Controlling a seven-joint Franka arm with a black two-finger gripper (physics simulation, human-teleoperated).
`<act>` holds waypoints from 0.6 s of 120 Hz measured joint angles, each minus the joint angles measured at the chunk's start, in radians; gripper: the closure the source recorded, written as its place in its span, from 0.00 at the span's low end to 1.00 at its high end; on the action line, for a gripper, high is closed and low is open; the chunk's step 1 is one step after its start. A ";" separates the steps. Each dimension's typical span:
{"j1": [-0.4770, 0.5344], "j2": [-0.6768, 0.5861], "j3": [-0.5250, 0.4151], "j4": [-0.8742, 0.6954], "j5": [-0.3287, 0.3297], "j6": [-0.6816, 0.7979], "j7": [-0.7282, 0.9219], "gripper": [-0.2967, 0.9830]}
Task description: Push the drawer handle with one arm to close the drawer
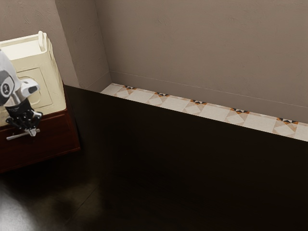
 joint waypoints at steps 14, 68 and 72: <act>0.003 -0.014 0.000 -0.022 -0.005 0.019 -0.036 0.85; -0.071 -0.383 -0.037 -0.026 -0.015 -0.353 -0.116 0.38; -0.073 -0.384 -0.041 -0.020 -0.015 -0.379 -0.119 0.36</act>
